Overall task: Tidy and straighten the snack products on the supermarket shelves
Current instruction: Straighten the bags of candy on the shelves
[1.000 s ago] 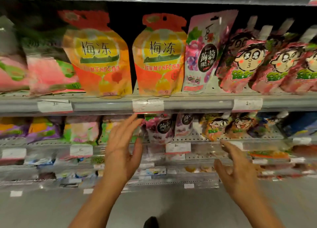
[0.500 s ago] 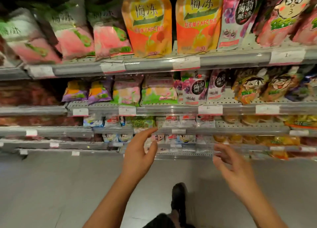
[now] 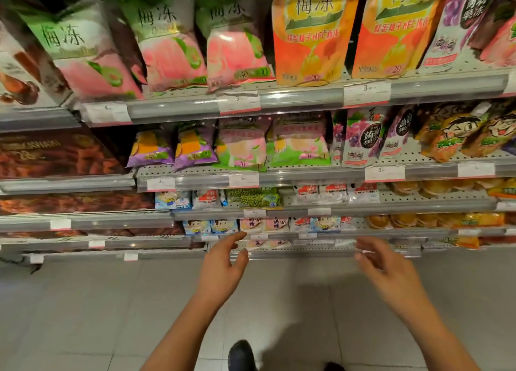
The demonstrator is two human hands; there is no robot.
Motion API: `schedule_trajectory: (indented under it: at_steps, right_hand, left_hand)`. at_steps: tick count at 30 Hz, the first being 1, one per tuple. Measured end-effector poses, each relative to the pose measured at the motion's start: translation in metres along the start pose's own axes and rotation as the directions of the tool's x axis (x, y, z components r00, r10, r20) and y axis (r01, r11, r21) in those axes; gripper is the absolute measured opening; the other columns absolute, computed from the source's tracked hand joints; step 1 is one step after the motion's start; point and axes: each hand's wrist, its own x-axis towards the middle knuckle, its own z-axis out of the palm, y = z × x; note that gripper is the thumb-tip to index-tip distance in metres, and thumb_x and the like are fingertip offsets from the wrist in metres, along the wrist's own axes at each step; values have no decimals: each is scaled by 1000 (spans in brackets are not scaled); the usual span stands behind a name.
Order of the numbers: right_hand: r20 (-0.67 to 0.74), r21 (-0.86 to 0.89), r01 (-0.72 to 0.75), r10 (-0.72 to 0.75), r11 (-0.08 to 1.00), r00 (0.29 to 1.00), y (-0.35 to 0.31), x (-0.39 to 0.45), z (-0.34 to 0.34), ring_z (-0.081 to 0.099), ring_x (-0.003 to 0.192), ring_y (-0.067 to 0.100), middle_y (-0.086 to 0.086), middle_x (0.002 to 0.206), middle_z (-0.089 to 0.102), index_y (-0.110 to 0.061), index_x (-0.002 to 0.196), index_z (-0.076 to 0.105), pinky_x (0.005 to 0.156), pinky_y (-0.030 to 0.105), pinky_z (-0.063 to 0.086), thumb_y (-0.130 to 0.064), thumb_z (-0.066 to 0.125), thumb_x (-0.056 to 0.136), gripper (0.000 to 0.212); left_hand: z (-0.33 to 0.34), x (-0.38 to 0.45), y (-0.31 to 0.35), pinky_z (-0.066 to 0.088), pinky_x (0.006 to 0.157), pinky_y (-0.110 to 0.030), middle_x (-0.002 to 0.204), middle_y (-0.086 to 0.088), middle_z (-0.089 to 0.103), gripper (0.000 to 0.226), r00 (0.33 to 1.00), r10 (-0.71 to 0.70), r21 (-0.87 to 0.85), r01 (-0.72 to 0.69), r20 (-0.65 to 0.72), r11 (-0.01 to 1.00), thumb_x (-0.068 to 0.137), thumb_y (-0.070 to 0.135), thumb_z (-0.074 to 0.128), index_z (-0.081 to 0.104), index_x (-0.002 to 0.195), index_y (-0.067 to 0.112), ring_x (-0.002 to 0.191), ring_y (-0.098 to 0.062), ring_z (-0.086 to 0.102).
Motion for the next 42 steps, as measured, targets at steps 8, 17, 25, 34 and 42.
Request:
schedule_trajectory:
  at_steps: [8, 17, 25, 34, 42]
  right_hand:
    - [55, -176, -20, 30, 984, 998, -8, 43, 95, 64, 104, -2, -12, 114, 68, -27, 131, 62, 90, 31, 56, -40, 63, 95, 38]
    - [182, -301, -36, 94, 953, 979, 59, 99, 158, 60, 91, -17, -16, 110, 67, -30, 128, 62, 73, 0, 42, -27, 65, 96, 32]
    - [77, -313, -77, 106, 947, 991, 182, 162, 190, 64, 95, -2, -7, 114, 68, -30, 126, 58, 74, 6, 48, -22, 65, 97, 30]
    - [-303, -373, -229, 115, 899, 946, 308, 293, 222, 61, 111, 36, 15, 128, 61, -11, 134, 54, 85, 39, 49, -24, 67, 94, 44]
    - [-473, -305, -171, 6, 937, 881, 391, 344, 252, 61, 113, 40, 22, 124, 63, -9, 147, 35, 93, 46, 53, -31, 77, 85, 78]
  left_hand:
    - [-30, 73, -99, 44, 87, -27, 133, 3, 66, 38, 990, -133, -22, 134, 44, 991, 99, 21, 60, 60, 138, 22, 105, -8, 58]
    - [27, 153, -181, 46, 87, -36, 137, -9, 63, 47, 974, -183, 0, 184, -134, 983, 96, 21, 64, 55, 142, 16, 104, -23, 63]
    - [70, 234, -250, 42, 107, -59, 138, -18, 55, 62, 918, -122, 33, 145, -378, 989, 91, 37, 64, 43, 142, 10, 126, -40, 50]
    - [86, 269, -300, 54, 86, -63, 119, -21, 62, 92, 818, -32, 58, 80, -575, 995, 69, 85, 56, 42, 131, 19, 106, -49, 59]
    - [112, 266, -314, 48, 103, -58, 132, 1, 60, 65, 641, 188, 75, -199, -744, 977, 65, 83, 68, 44, 120, 59, 118, -29, 60]
